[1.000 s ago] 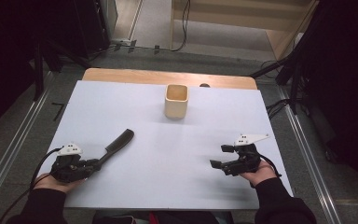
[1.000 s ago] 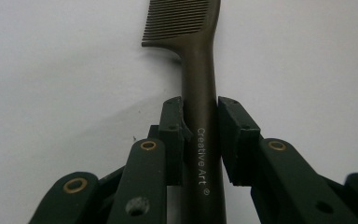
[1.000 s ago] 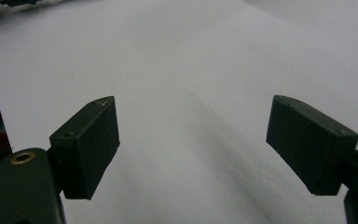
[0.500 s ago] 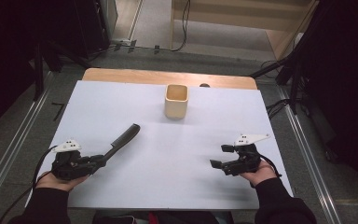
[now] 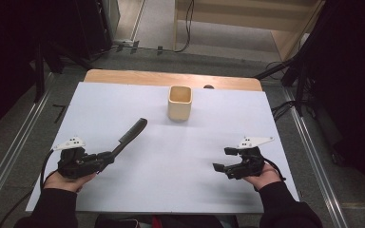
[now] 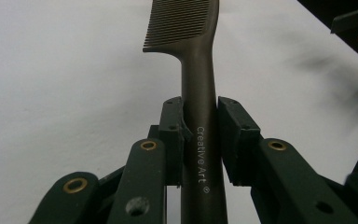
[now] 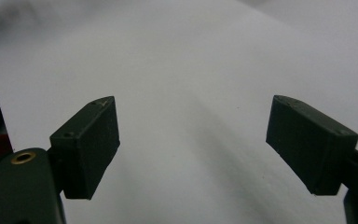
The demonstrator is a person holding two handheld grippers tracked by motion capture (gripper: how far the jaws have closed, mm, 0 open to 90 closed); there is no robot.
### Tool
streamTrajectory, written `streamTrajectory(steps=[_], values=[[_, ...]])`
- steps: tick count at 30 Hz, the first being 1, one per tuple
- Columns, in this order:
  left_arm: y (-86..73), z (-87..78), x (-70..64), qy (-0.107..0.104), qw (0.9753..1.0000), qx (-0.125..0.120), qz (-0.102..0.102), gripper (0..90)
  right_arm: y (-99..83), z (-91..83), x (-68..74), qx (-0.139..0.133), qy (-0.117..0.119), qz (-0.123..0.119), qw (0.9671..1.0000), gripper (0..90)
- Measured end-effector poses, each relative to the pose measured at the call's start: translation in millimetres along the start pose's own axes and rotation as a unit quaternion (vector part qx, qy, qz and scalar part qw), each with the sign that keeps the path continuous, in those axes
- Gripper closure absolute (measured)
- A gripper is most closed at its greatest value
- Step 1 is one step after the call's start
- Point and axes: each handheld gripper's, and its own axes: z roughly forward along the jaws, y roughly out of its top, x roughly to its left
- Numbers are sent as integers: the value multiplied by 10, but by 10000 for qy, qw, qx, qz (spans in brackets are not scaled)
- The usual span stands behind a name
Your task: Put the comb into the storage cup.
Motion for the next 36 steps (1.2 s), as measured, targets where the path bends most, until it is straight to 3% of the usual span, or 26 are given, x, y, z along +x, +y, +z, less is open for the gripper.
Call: streamTrajectory(steps=[5, 20, 30, 36], values=[[60, 45, -43, -17, 9998, -148, -93, 729, 29, 10, 60, -53, 15, -37, 10000, 155], [239, 248, -129, 276, 9983, -488, -140, 729, 185, 60, 236, -130, 145, 38, 9998, 155], [336, 426, -213, 543, 9957, -755, -34, 729, 306, 148, 292, -179, 221, 275, 9992, 156], [389, 509, -296, 626, 9930, -997, -1, 730, 361, 181, 346, -169, 178, 196, 9995, 168]])
